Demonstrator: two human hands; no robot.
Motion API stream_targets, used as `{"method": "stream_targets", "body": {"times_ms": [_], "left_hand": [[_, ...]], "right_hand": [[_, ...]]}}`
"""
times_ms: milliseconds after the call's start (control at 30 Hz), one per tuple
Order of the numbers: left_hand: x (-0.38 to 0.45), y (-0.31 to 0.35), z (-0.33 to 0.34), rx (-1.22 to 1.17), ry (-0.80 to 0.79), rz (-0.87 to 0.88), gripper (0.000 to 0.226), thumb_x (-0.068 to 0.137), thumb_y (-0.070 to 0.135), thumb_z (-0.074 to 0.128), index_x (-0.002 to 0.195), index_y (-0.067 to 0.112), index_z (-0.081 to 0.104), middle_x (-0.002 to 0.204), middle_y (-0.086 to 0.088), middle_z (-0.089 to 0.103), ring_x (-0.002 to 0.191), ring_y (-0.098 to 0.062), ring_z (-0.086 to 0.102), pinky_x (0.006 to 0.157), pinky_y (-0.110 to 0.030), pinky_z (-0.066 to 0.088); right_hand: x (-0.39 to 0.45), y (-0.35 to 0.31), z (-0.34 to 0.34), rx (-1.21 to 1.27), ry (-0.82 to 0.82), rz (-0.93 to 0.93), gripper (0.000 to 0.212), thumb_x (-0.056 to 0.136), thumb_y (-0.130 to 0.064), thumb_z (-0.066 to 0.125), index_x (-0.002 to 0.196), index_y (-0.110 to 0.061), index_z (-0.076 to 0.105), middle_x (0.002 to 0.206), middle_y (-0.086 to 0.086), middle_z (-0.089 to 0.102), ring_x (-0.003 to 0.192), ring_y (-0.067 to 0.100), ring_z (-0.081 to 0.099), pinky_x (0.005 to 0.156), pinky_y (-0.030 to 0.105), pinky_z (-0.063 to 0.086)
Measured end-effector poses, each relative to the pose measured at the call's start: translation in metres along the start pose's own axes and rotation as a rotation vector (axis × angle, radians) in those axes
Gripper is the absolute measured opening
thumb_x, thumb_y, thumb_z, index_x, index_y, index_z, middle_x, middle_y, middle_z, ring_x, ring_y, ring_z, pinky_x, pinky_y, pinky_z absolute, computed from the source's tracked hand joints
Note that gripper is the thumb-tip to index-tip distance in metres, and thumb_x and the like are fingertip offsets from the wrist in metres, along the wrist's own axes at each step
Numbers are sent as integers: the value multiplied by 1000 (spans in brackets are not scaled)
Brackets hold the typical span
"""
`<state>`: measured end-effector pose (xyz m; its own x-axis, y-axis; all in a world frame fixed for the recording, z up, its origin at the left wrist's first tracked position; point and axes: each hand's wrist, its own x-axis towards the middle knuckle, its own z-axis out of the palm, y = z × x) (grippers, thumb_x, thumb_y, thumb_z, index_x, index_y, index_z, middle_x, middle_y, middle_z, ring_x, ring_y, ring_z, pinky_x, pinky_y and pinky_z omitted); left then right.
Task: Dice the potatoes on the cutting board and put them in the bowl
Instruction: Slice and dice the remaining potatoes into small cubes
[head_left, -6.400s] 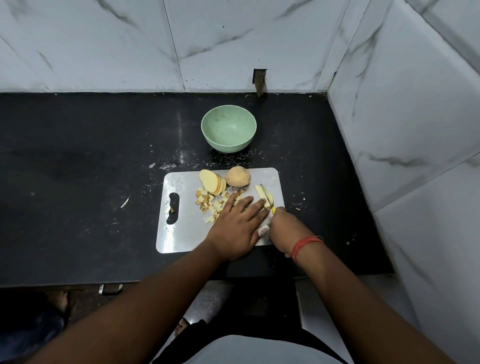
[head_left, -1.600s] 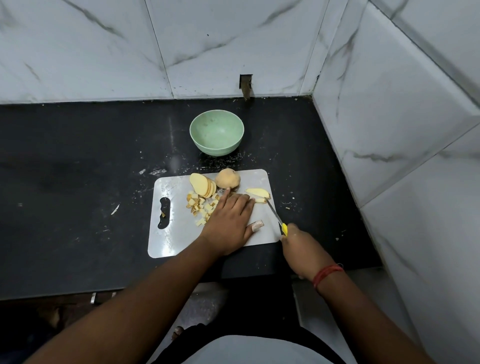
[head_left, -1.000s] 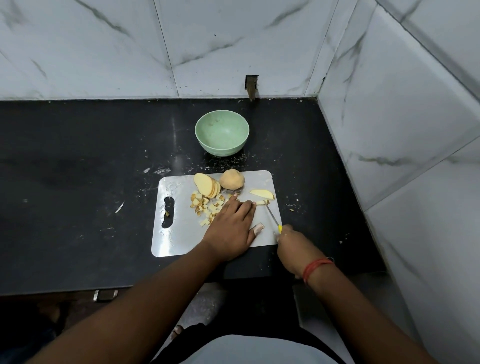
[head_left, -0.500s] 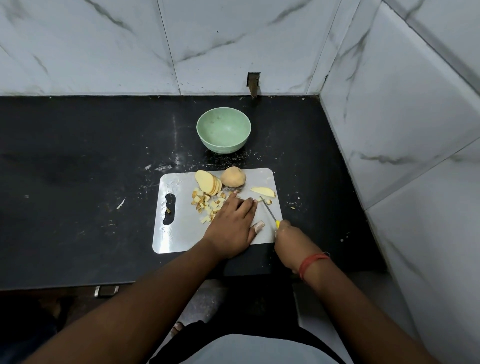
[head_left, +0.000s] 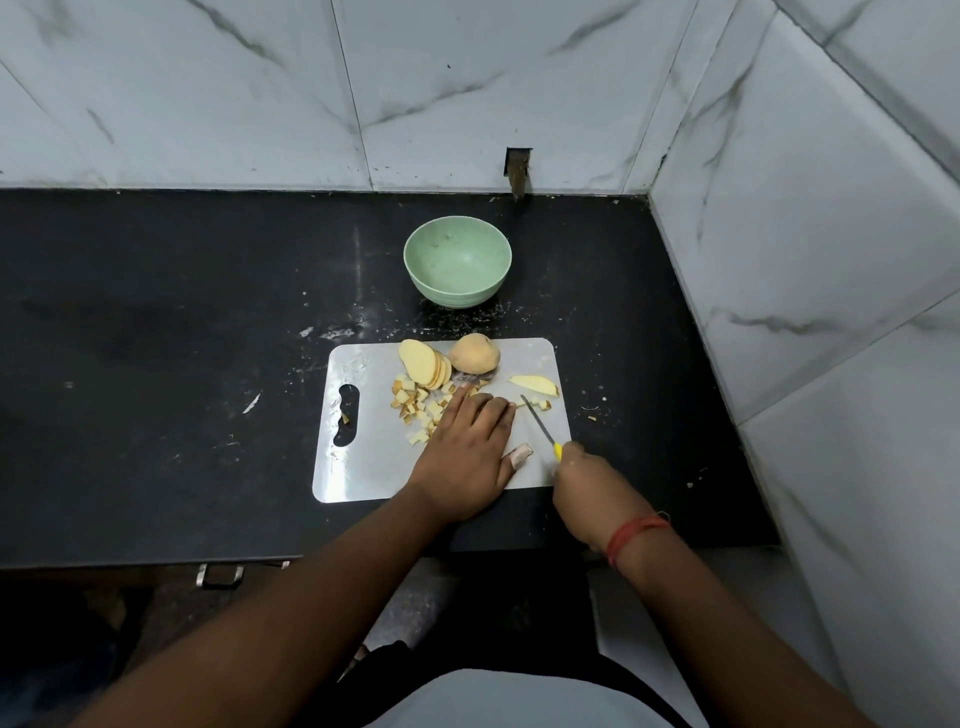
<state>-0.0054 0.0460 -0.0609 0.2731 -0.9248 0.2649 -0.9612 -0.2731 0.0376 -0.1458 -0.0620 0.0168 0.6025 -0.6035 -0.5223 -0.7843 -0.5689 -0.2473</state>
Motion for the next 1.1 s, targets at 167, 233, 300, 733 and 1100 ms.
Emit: {"method": "stream_targets", "body": {"times_ms": [167,233,300,733,1100], "left_hand": [[0,0,1,3,-33,-14,65,107,52,33,144,4,56,136,-9,58,131,-31,47,124,-56,21],[0,-1,1,2,-46,-15,65,107,52,31,145,4,54,137,-8,57,132,-31,46,123,-56,21],[0,-1,1,-4,-49,-15,66,107,52,30,146,5,53,139,-8,56,134,-31,46,124,-57,20],[-6,-2,2,-31,-37,-66,62,107,50,34,144,6,56,139,-9,57,136,-31,46,123,-55,24],[-9,-2,0,-51,-3,-69,61,107,48,37,144,4,55,141,-12,56,138,-31,45,123,-54,25]], "right_hand": [[6,-2,6,-6,-62,52,34,94,-3,37,128,-4,38,112,19,60,98,33,61,74,35,45],[3,4,11,-9,-65,61,33,94,-4,39,127,-5,39,110,18,61,96,32,62,74,36,45],[0,10,15,-10,-51,60,30,96,-9,39,126,-7,39,103,16,61,90,29,62,70,34,44],[9,-7,7,-1,-41,13,29,93,-6,39,123,-5,41,110,19,61,86,31,58,71,34,45],[1,-3,9,-36,13,-36,29,94,-6,37,122,-7,40,104,18,62,91,34,62,69,35,44]]}}
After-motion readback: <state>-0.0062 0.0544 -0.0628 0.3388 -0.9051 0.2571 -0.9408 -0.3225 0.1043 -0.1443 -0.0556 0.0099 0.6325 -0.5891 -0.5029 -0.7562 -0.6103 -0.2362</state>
